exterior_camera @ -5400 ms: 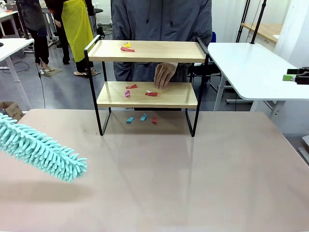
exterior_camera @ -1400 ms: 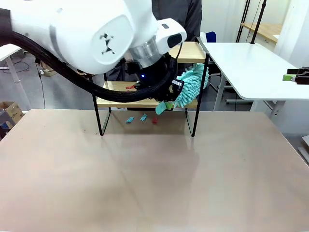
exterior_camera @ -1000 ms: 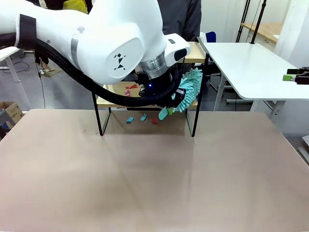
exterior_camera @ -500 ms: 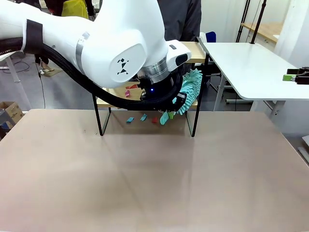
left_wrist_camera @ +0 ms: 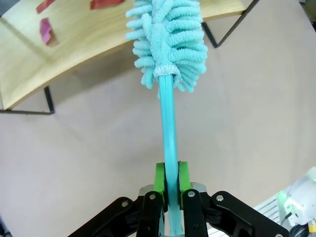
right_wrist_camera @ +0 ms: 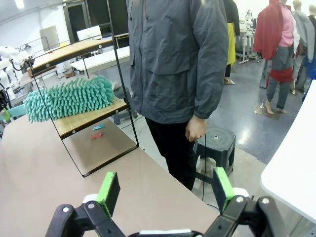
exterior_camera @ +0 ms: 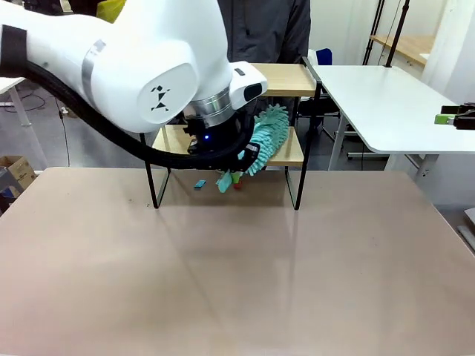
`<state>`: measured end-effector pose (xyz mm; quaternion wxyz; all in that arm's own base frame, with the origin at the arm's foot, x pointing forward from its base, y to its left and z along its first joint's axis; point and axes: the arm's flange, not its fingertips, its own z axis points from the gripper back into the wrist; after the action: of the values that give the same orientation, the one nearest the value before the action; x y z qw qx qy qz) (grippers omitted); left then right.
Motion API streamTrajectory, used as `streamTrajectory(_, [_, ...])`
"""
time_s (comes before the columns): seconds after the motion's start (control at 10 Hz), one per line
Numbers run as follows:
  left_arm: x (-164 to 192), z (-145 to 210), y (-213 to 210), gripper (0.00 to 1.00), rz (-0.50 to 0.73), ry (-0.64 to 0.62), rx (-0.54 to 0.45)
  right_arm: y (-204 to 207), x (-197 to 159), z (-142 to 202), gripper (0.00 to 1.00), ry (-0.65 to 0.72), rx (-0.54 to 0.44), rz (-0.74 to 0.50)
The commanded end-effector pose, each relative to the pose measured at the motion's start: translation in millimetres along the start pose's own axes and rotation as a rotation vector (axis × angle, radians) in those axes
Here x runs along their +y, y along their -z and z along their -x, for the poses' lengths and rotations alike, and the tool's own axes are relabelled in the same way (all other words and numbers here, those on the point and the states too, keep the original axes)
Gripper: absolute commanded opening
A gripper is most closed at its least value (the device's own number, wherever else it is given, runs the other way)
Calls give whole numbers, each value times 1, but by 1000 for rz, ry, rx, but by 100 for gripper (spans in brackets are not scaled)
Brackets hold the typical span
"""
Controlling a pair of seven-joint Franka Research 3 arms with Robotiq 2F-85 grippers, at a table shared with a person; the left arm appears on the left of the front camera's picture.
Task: Clean the shelf.
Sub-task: Clean the specific section of the Shelf indicated by the human with the Duster.
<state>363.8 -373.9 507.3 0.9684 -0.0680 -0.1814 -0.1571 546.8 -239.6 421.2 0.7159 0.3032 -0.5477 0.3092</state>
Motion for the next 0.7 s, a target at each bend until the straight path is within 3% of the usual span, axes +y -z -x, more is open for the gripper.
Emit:
streamTrajectory(0.0, [13, 14, 5, 13, -34, -73, -1, 1, 0, -2, 100, -6, 4, 2])
streamTrajectory(0.6, [104, 39, -19, 13, -272, -249, 51, 1, 0, -2, 100, -6, 4, 2])
